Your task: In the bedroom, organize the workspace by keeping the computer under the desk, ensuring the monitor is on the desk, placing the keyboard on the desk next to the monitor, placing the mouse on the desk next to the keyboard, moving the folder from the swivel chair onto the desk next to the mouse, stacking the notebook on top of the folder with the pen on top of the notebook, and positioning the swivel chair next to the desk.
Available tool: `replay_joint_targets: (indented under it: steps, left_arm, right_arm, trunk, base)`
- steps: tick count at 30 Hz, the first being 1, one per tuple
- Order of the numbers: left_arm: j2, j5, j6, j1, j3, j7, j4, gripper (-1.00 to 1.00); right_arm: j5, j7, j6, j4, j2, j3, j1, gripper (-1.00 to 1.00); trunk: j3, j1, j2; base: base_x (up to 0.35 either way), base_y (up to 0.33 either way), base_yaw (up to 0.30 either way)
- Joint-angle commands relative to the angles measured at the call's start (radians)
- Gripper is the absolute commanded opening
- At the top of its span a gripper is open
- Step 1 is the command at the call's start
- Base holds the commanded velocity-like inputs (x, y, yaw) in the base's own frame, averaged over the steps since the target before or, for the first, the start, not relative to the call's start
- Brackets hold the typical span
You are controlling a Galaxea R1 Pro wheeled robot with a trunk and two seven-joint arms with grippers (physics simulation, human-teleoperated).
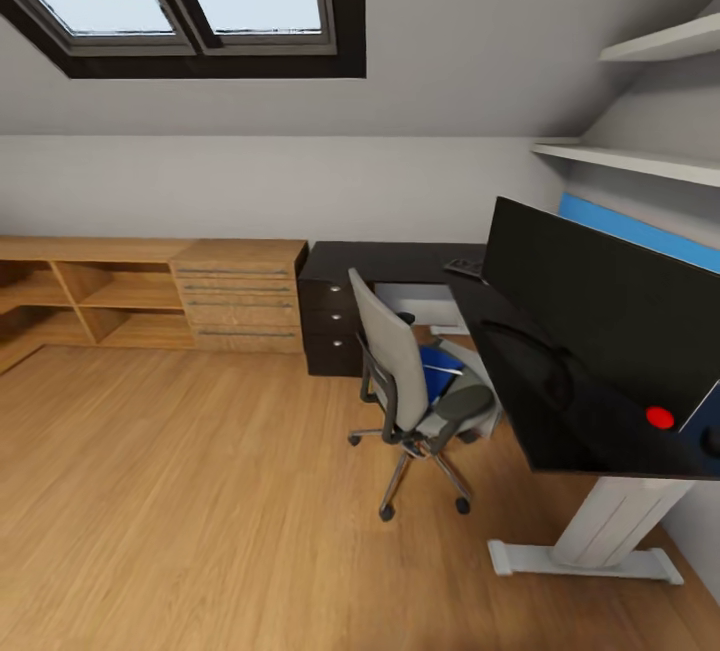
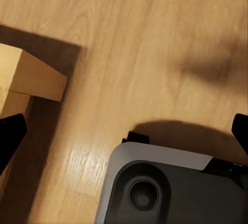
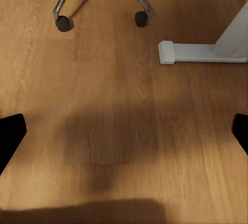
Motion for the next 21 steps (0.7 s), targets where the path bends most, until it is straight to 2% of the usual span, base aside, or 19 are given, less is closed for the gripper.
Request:
replay_joint_targets:
  steps: [1,11,18,20,21]
  left_arm:
    - [0.000,0.006,0.000,0.000,-0.002,-0.002,-0.001,1.00]
    - [-0.006,0.004,-0.006,0.000,-0.004,-0.006,-0.012,1.00]
    - [-0.007,0.008,0.014,0.000,-0.004,0.008,-0.030,1.00]
    - [-0.014,0.011,0.022,0.000,-0.003,0.009,-0.030,1.00]
    - [-0.042,0.065,0.050,0.000,-0.004,0.008,-0.030,1.00]
  right_arm:
    - [0.001,-0.001,-0.003,0.001,0.000,-0.001,0.000,1.00]
    - [-0.001,-0.001,0.000,0.001,-0.002,-0.001,0.000,1.00]
    - [0.001,-0.001,-0.001,-0.001,-0.003,-0.001,0.000,1.00]
    - [0.001,-0.001,0.000,-0.005,-0.003,-0.002,0.000,1.00]
    - [0.001,-0.001,0.001,-0.007,-0.003,-0.003,0.000,1.00]
  trunk:
    - [-0.001,0.000,-0.001]
    - [-0.001,0.000,-0.001]
    - [-0.023,0.027,-0.050]
    - [-0.029,0.035,-0.064]
    - [-0.032,0.039,-0.071]
  base:
    - [0.108,0.133,0.006]
    - [0.028,0.034,0.001]
    - [0.000,0.000,0.000]
    - [0.000,0.000,0.000]
    - [0.000,0.000,0.000]
